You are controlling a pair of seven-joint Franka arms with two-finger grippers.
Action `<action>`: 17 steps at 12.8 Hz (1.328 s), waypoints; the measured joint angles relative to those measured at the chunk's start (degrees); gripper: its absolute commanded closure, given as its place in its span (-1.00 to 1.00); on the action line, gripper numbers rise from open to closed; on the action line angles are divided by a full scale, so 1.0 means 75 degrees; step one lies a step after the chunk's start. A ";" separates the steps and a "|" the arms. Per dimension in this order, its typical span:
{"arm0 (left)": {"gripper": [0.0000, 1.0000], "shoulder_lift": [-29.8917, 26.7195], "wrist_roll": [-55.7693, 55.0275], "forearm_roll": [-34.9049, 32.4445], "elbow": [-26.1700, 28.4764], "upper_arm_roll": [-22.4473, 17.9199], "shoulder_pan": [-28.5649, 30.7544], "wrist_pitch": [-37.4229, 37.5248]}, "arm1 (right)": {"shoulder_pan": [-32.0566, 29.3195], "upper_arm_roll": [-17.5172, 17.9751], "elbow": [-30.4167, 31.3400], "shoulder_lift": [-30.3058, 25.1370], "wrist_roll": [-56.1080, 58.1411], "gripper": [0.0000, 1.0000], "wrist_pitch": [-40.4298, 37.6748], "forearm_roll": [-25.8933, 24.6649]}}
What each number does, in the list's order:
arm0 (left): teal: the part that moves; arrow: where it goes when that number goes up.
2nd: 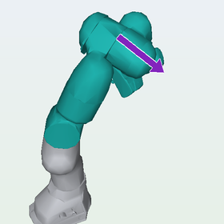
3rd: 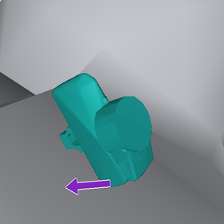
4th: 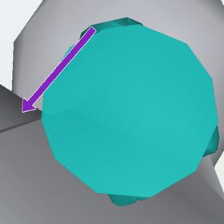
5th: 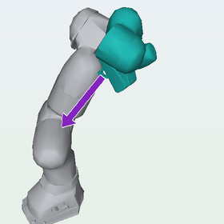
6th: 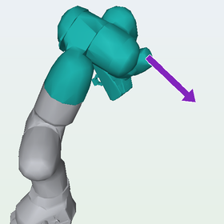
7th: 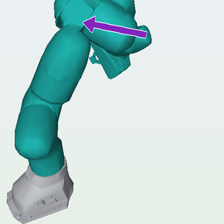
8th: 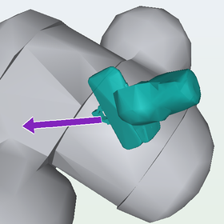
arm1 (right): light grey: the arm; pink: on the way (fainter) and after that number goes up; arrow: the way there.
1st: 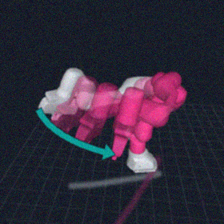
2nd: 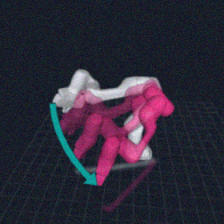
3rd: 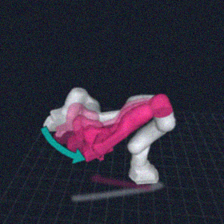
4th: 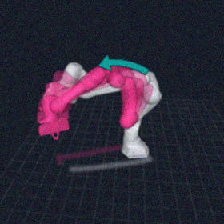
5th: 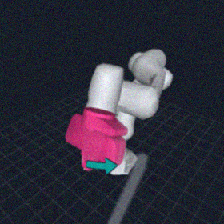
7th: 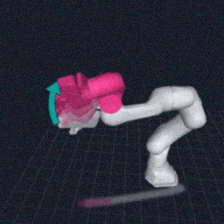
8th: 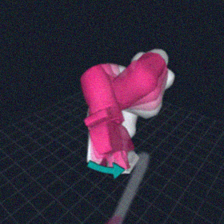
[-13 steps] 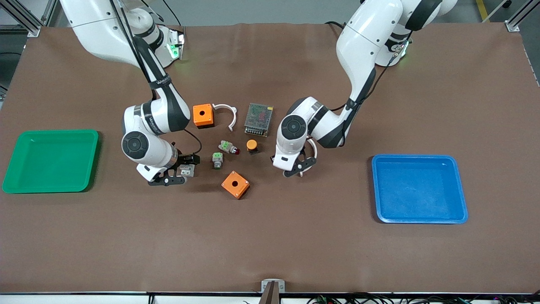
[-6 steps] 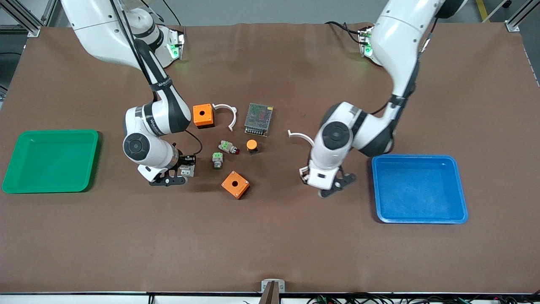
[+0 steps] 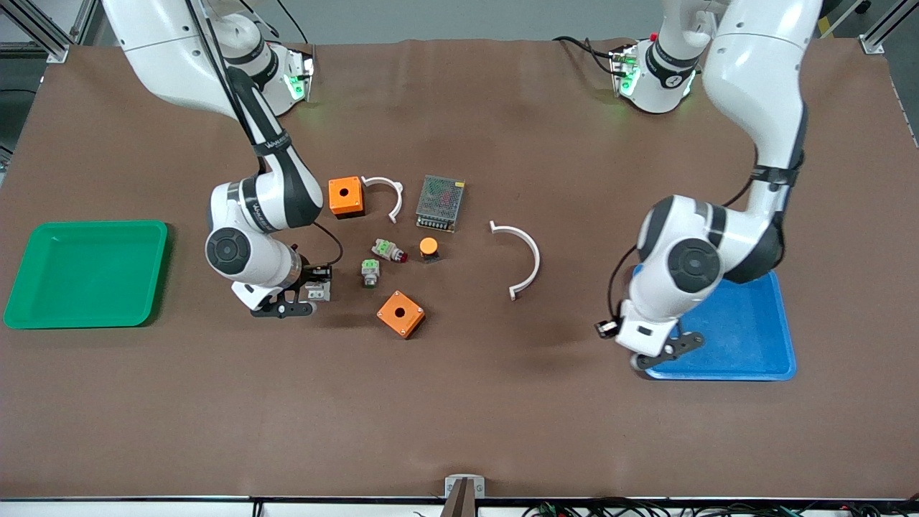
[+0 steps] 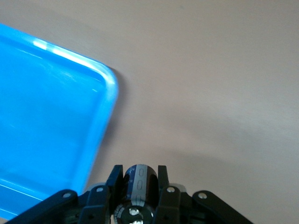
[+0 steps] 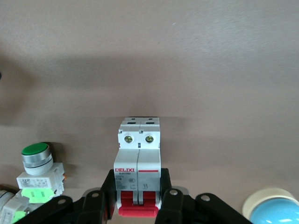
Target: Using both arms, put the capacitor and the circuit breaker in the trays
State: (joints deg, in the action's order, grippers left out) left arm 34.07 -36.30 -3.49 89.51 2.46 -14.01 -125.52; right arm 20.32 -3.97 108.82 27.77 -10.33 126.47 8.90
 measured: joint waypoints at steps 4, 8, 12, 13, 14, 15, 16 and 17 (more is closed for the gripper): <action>1.00 -0.0141 0.1777 -0.0047 0.0474 -0.0014 0.1350 -0.0016 | -0.0823 -0.0132 -0.1237 -0.0572 0.0117 0.68 -0.2407 -0.0122; 1.00 -0.0110 0.3293 -0.0051 0.0975 0.0000 0.2458 -0.0280 | -0.2323 -0.0169 -0.2578 -0.0989 0.1358 0.67 -0.4412 -0.0924; 0.94 0.0272 0.4216 -0.0054 0.1438 0.0004 0.2862 -0.1150 | -0.4090 -0.0198 -0.2731 -0.0882 0.3307 0.68 -0.4295 -0.1580; 0.89 0.0361 0.4385 -0.0054 0.1440 0.0004 0.2907 -0.1209 | -0.4496 -0.0201 -0.2730 -0.0810 0.3759 0.68 -0.3986 -0.1665; 0.48 0.0420 0.4442 -0.0054 0.1438 0.0005 0.2920 -0.1247 | -0.4862 -0.0203 -0.2728 -0.0706 0.4109 0.68 -0.3581 -0.1698; -0.28 0.0446 0.4460 -0.0054 0.1436 0.0015 0.2918 -0.1268 | -0.5191 -0.0202 -0.2717 -0.0551 0.4351 0.68 -0.3207 -0.1707; -0.99 0.0450 0.4461 -0.0054 0.1430 0.0028 0.2915 -0.1272 | -0.5473 -0.0200 -0.2694 -0.0352 0.4472 0.68 -0.2906 -0.1710; -1.00 0.0449 0.4461 -0.0054 0.1413 0.0034 0.2912 -0.1274 | -0.5712 -0.0198 -0.2642 -0.0132 0.4543 0.68 -0.2627 -0.1714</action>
State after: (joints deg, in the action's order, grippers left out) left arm 37.44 -2.84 -3.89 100.11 2.72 7.83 -135.08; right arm -22.52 -5.46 89.01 26.77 23.74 106.77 -3.96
